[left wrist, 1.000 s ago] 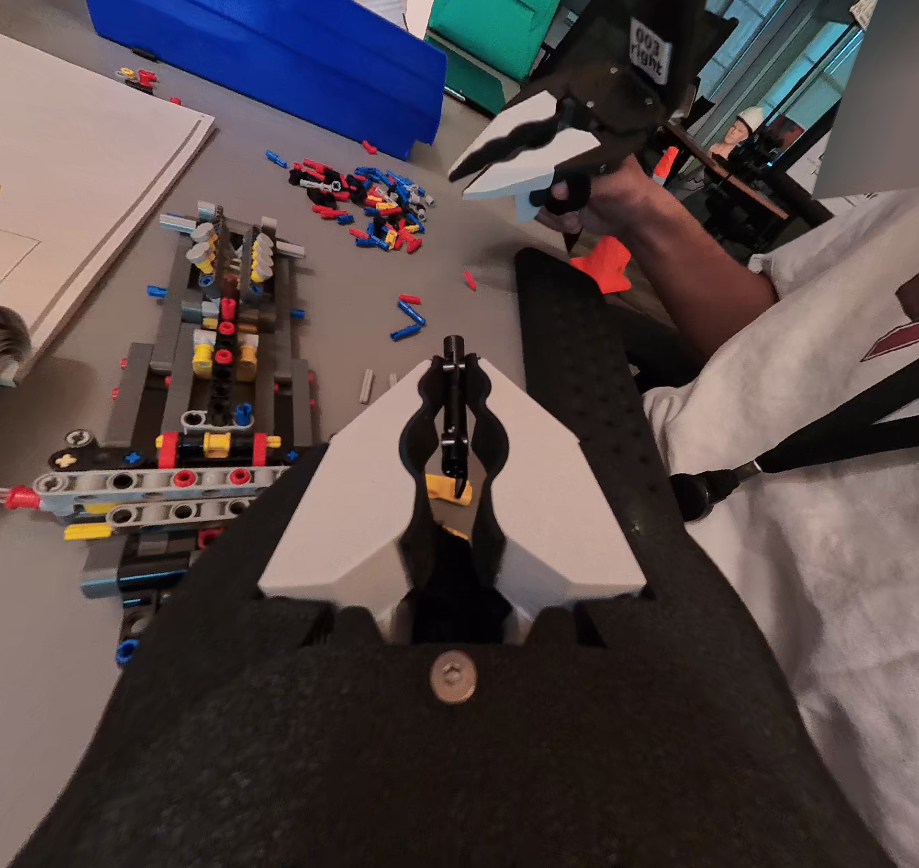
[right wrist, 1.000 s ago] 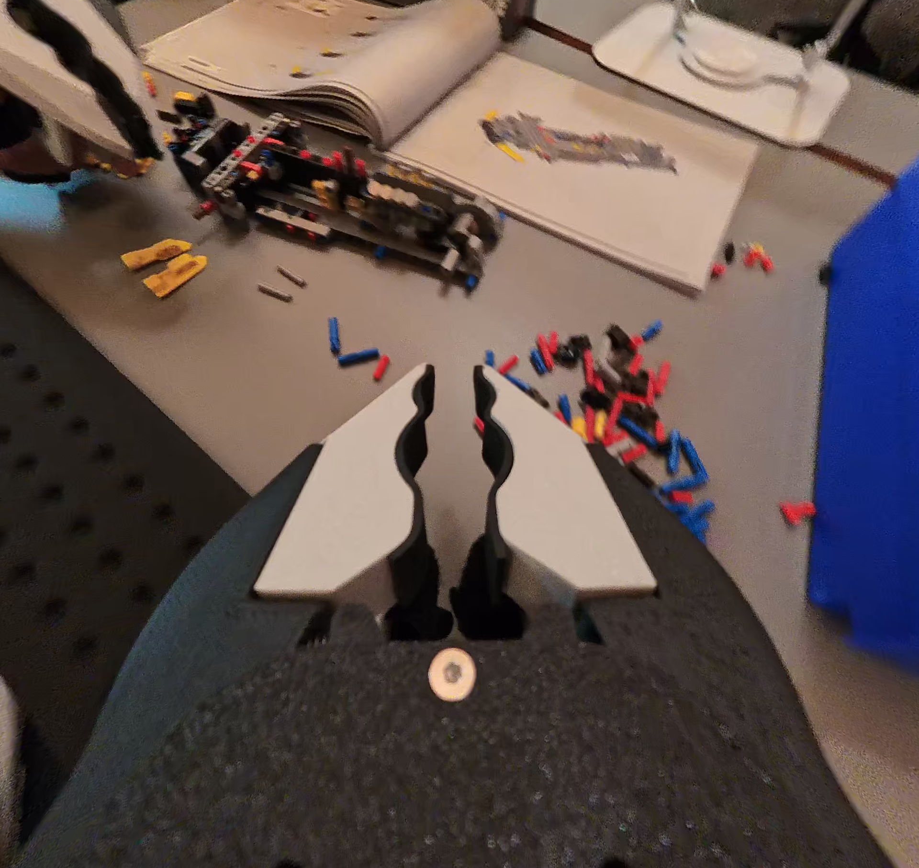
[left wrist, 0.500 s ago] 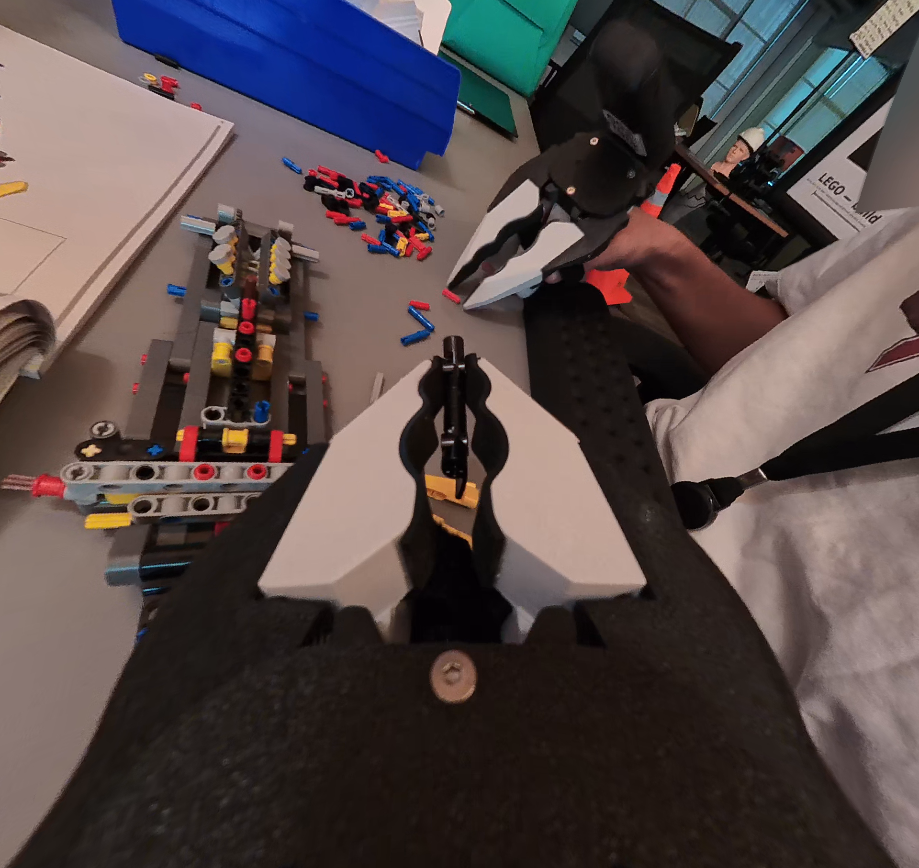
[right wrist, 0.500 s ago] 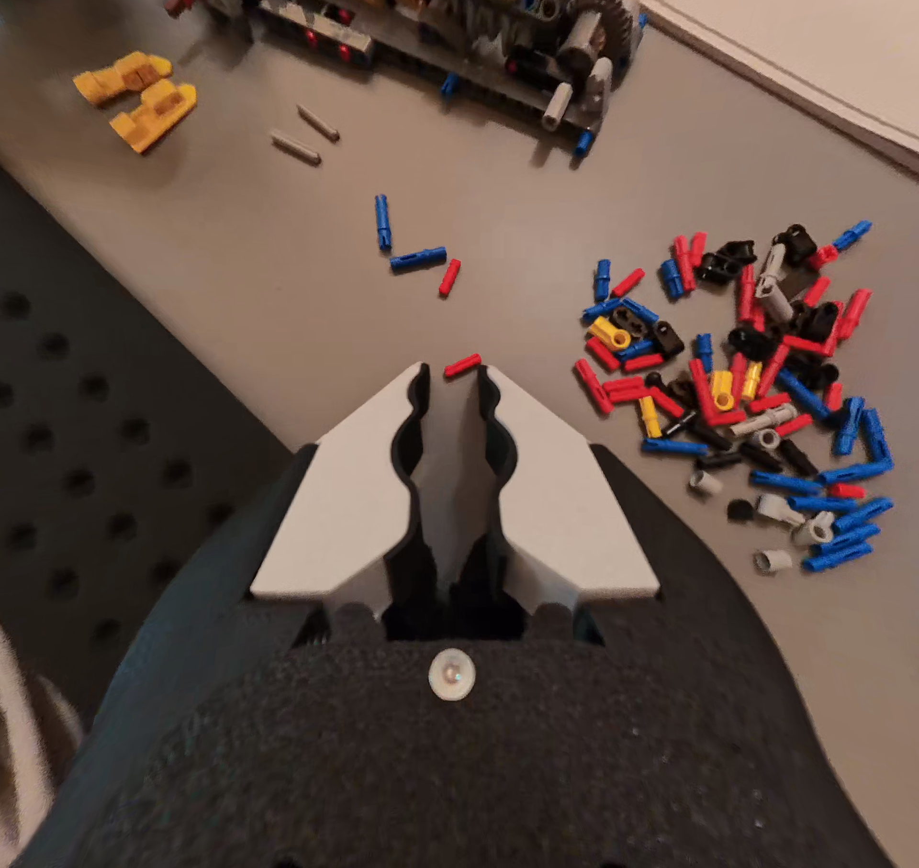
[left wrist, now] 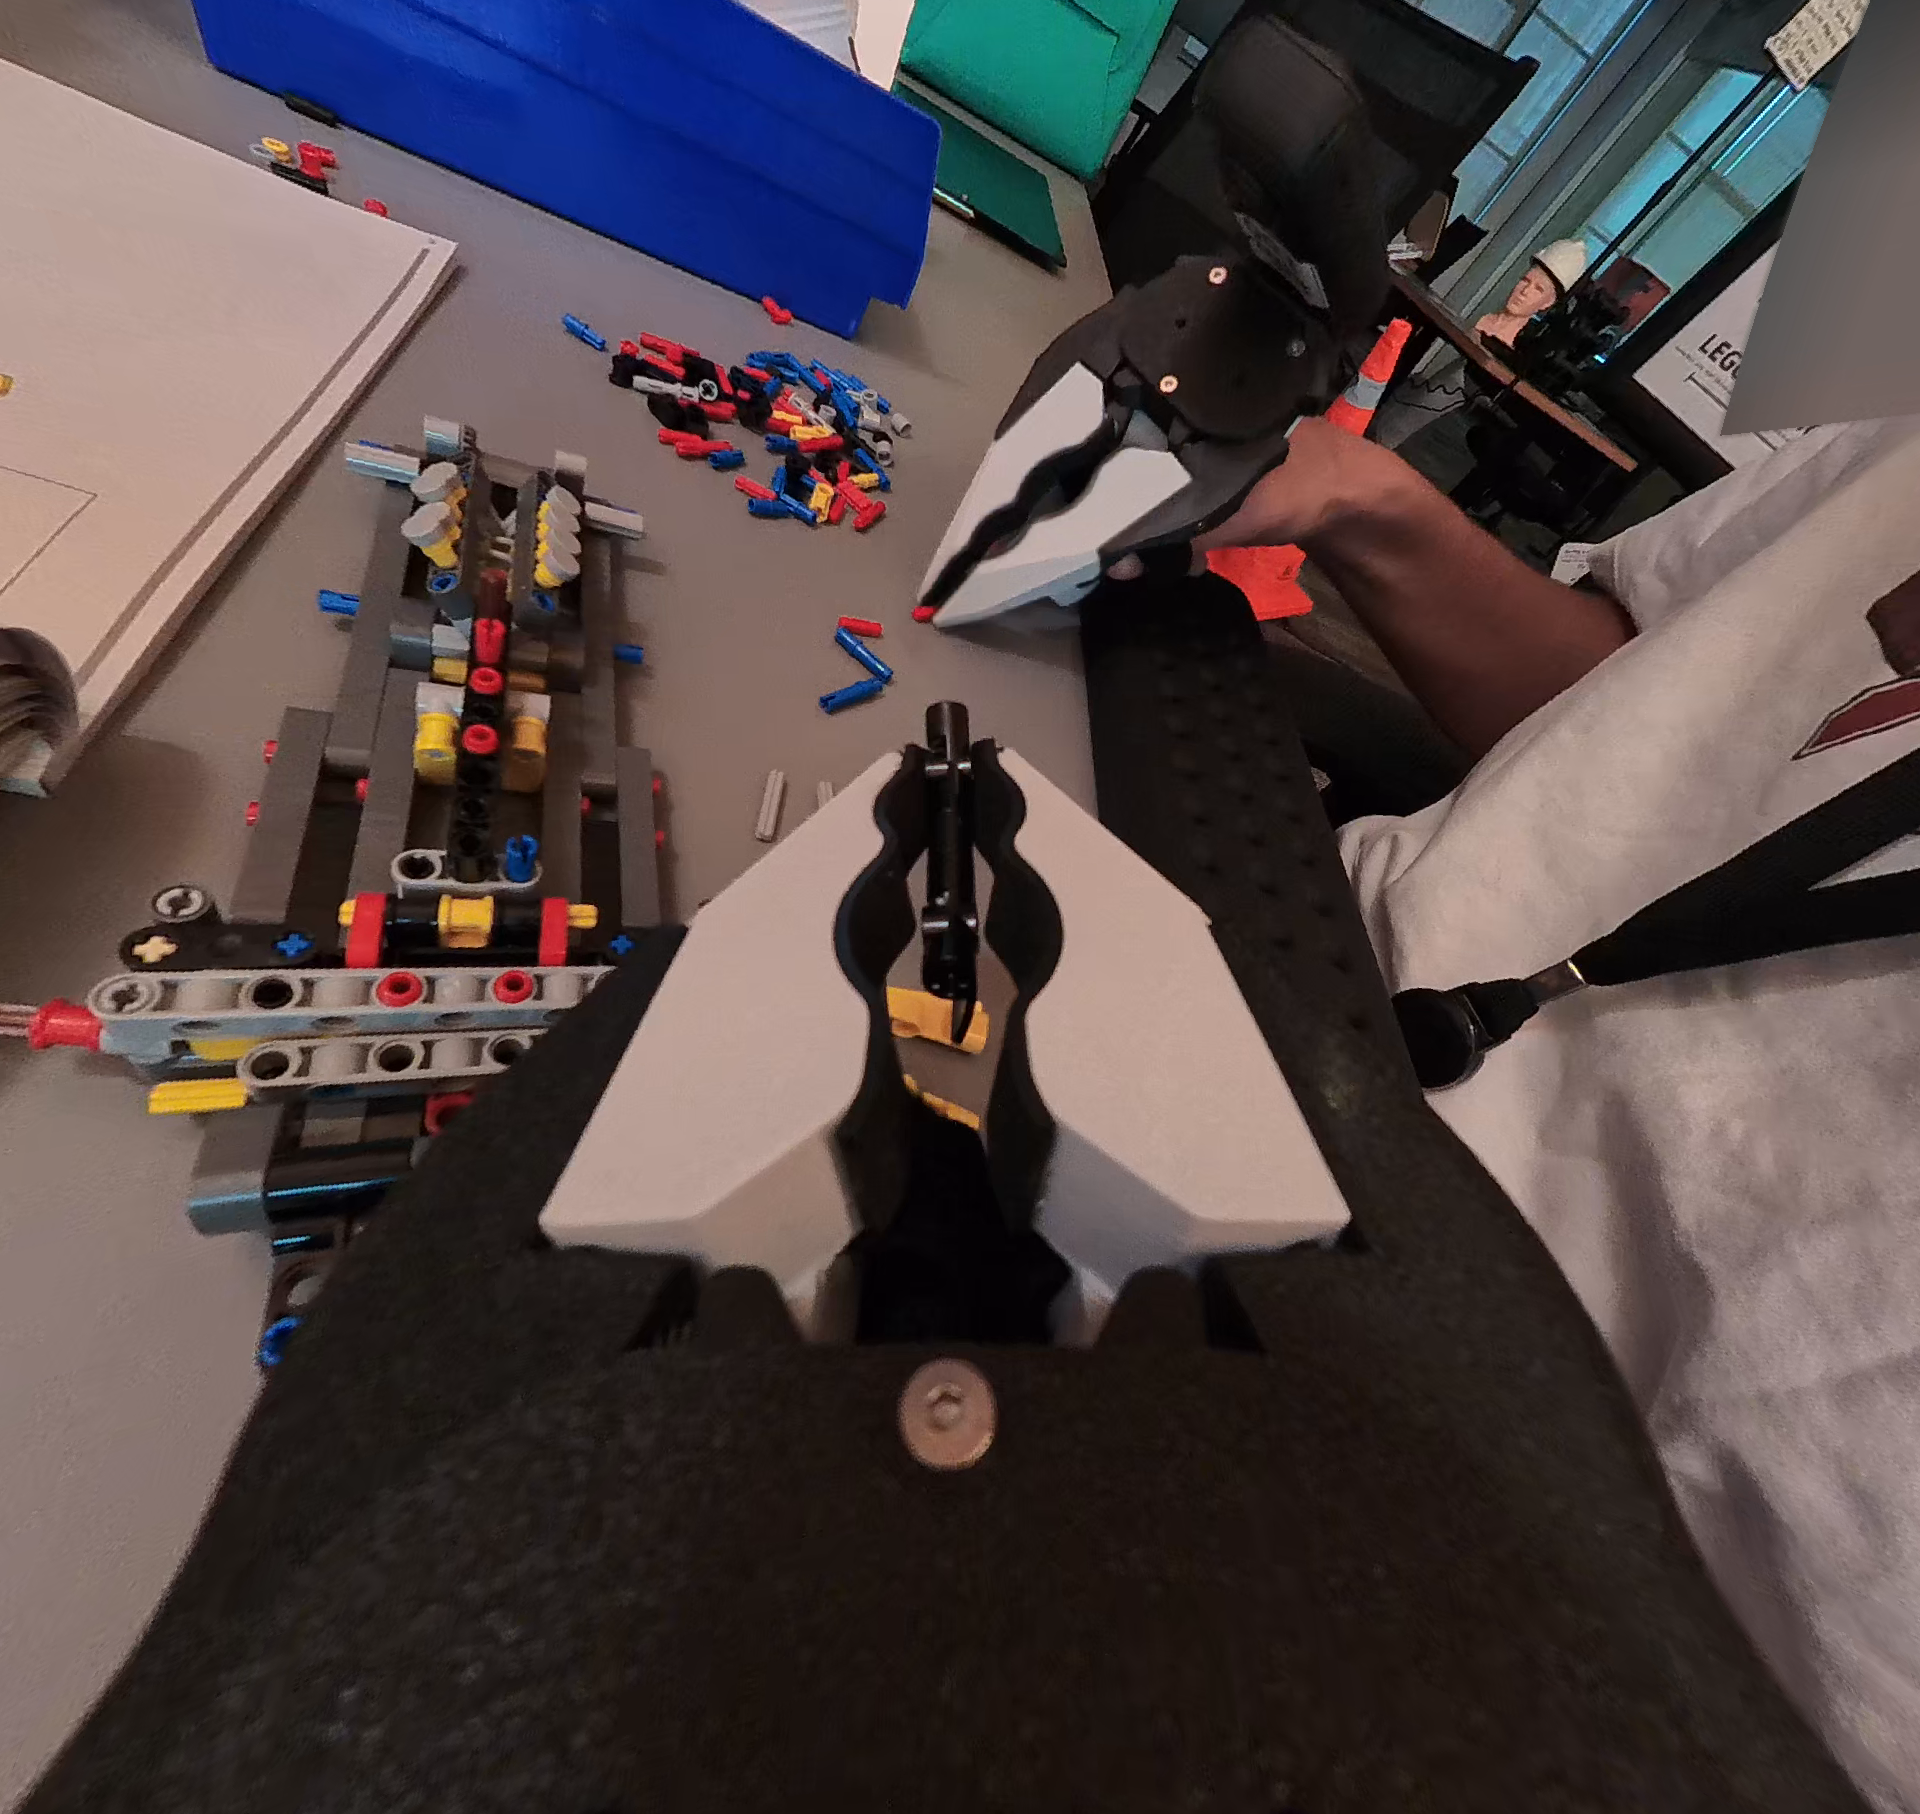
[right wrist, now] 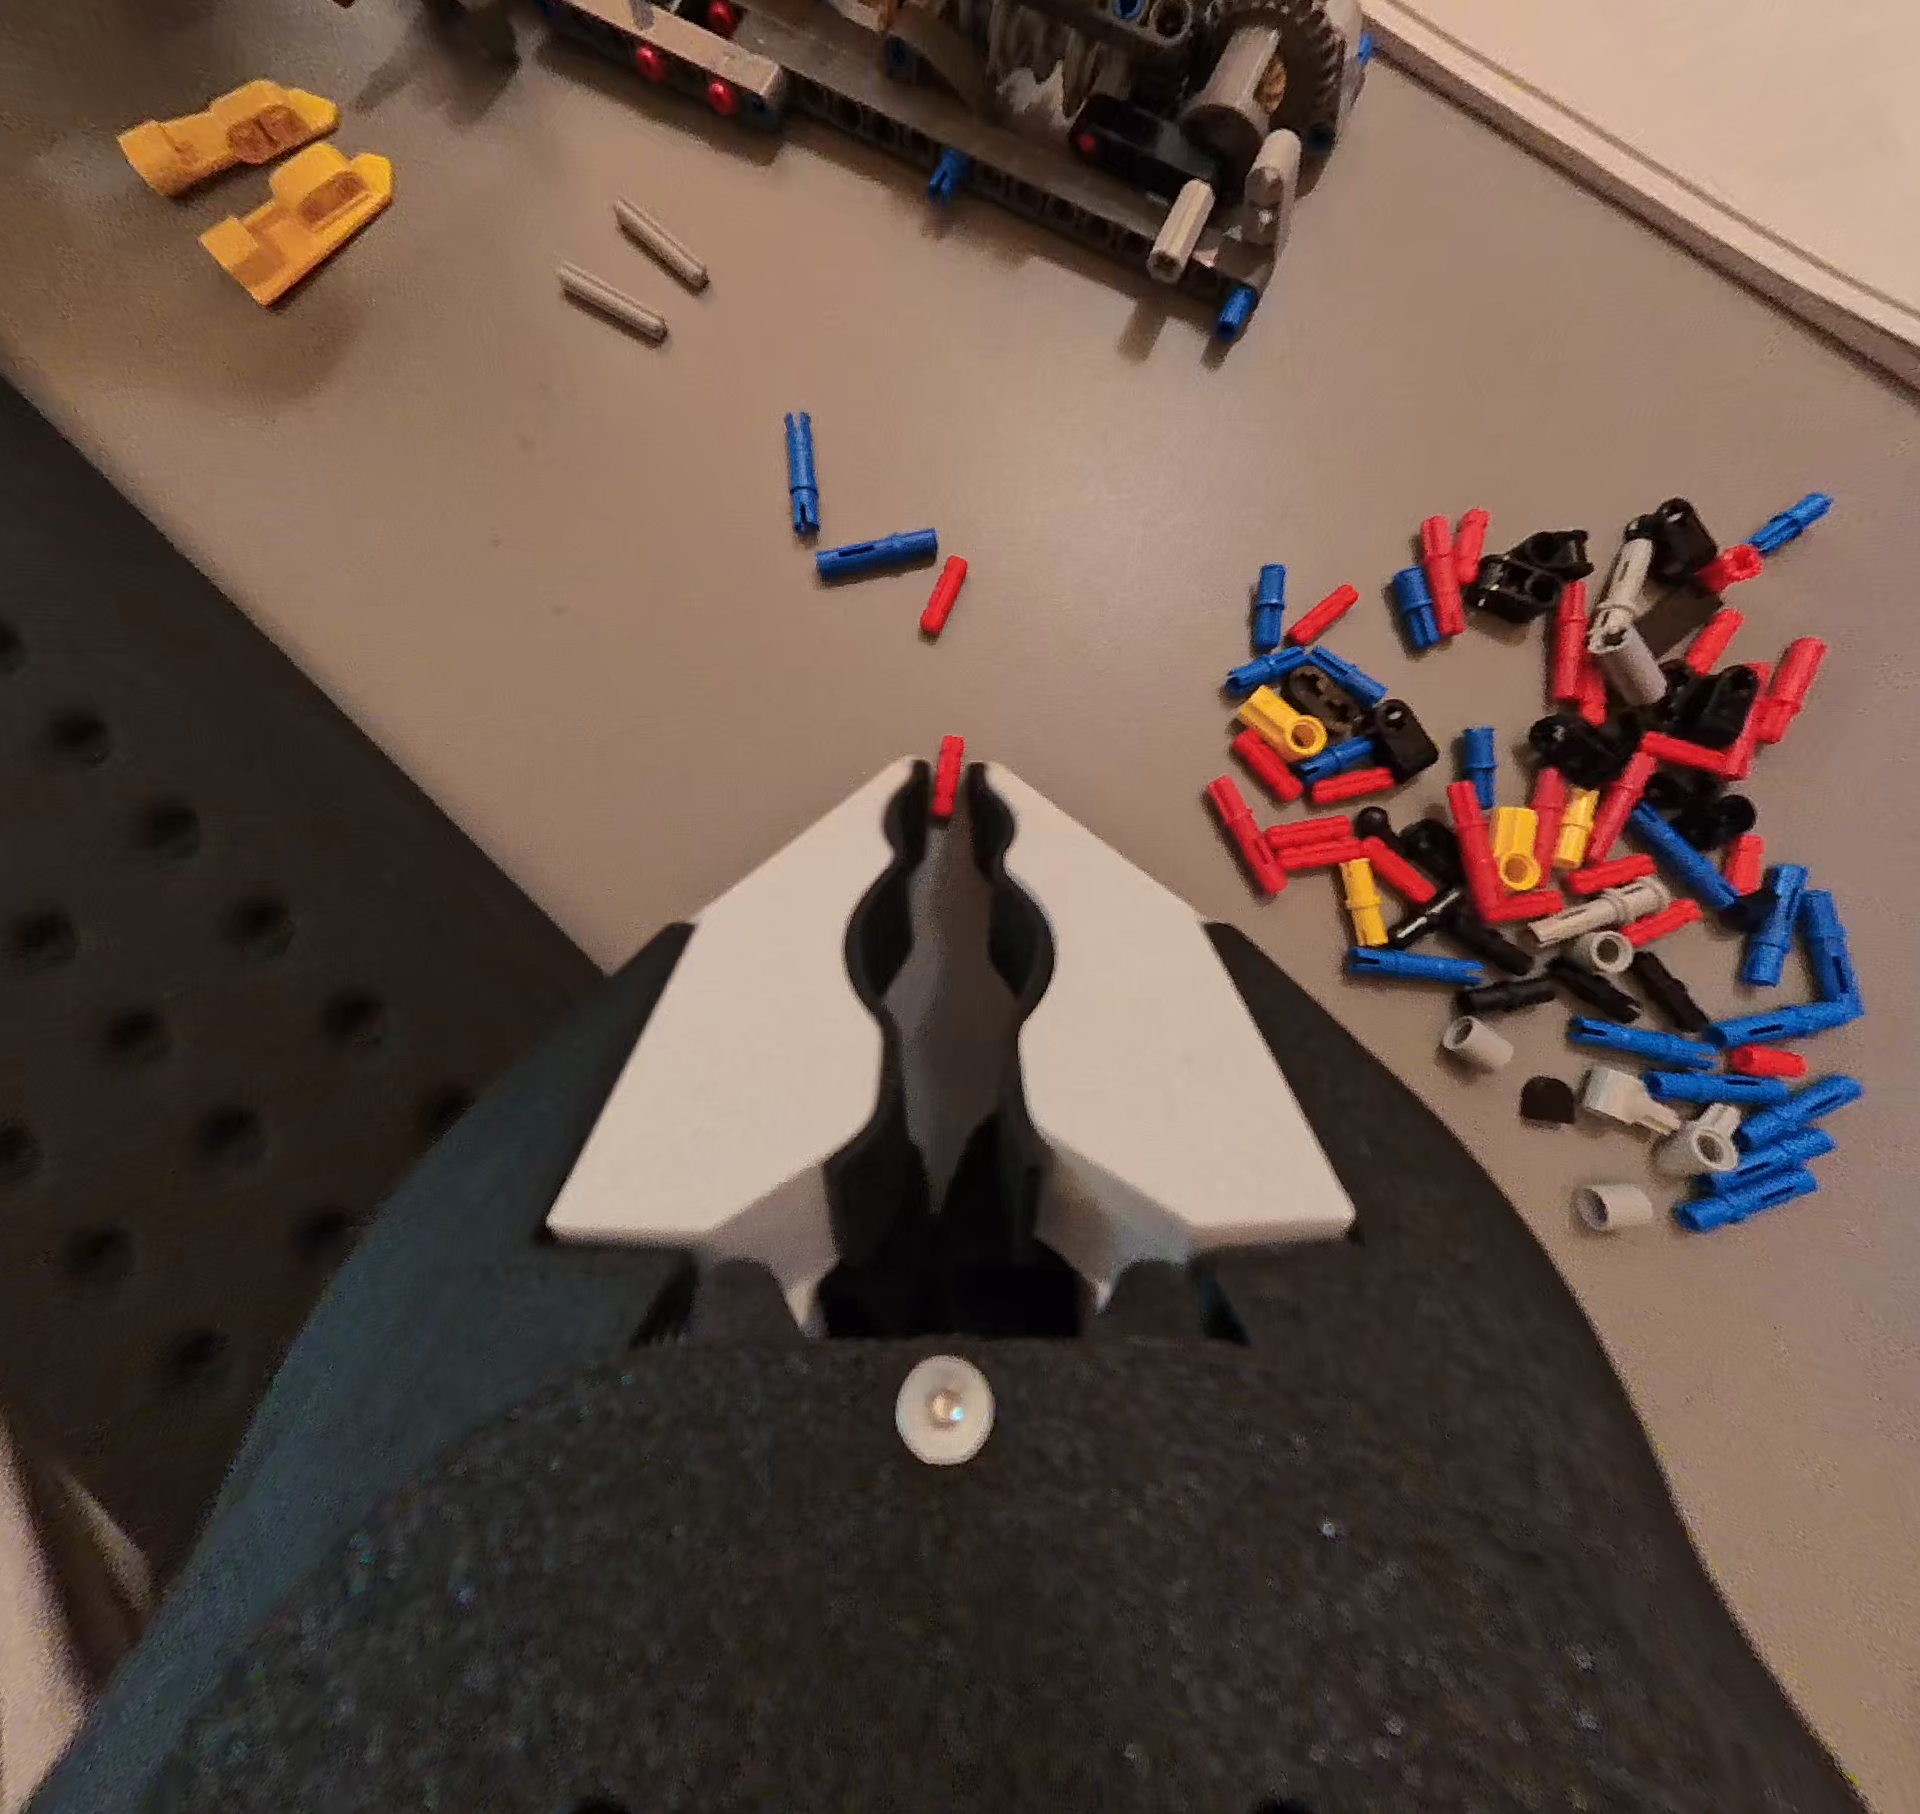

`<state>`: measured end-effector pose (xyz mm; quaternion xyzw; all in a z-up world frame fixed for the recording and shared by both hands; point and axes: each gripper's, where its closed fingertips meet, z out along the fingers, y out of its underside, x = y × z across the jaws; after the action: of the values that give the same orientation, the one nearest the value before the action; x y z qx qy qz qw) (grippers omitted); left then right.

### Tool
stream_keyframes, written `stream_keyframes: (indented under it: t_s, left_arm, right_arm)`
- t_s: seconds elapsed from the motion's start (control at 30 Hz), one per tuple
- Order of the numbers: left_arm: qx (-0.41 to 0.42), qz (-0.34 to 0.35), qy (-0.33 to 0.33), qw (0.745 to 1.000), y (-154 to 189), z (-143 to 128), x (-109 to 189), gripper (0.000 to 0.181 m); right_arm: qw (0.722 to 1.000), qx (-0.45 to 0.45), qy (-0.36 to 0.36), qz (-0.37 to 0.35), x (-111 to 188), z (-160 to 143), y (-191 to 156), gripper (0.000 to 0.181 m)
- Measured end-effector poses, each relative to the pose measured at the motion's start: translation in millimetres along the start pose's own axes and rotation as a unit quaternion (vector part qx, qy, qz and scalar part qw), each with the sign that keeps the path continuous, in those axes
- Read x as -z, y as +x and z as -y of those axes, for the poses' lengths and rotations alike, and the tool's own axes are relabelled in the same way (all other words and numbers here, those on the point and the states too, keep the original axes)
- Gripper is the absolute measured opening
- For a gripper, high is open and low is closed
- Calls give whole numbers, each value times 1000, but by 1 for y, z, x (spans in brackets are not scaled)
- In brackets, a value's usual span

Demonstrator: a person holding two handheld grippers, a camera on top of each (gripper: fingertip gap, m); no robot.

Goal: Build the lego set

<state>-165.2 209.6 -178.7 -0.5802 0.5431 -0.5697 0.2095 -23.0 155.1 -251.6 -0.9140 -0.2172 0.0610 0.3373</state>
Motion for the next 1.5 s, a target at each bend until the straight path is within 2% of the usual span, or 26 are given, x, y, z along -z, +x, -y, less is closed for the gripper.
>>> stream_keyframes:
  t_s: [0.1, 0.2, 0.27, 0.37, 0.43, 0.5, 0.6, 0.93, 1.17, 1.33, 1.5]
  left_arm:
    - [-1, -2, -4, 1000, 1, -1, -2, 6]
    - [-5, 1, -8, 1000, 2, -3, -5, 6]
    - [-10, 7, 0, 1000, 1, 0, -7, 6]
    - [4, 7, 19, 1000, 1, 8, -9, 6]
    - [16, -6, 33, 999, 5, 12, -11, 6]
    - [26, -15, 56, 998, 9, 19, -9, 6]
    - [35, -13, 69, 997, 6, 23, -5, 6]
    - [31, 1, 82, 996, 3, 28, 0, 6]
    - [8, 3, 70, 998, 6, 26, -4, 6]
    - [17, 19, 88, 996, -3, 33, 8, 6]
    - [2, 12, 73, 997, 4, 28, 1, 6]
  right_arm:
    - [1000, 13, -4, -4, -1, 1, 0, 3]
    - [999, -7, 21, 30, -2, 12, -7, 3]
    - [989, -19, 110, 101, 10, 48, -29, 3]
    - [942, -39, 263, 207, 35, 110, -71, 2]
    - [925, -73, 296, 226, 28, 132, -81, 2]
    - [931, -71, 288, 214, 11, 140, -89, 3]
    - [921, -82, 317, 212, 10, 152, -90, 3]
    - [916, -86, 310, 241, 7, 153, -95, 3]
    - [924, -68, 290, 240, 0, 151, -102, 3]
    - [913, -93, 314, 242, 7, 155, -93, 3]
    - [914, -85, 314, 242, 6, 155, -96, 3]
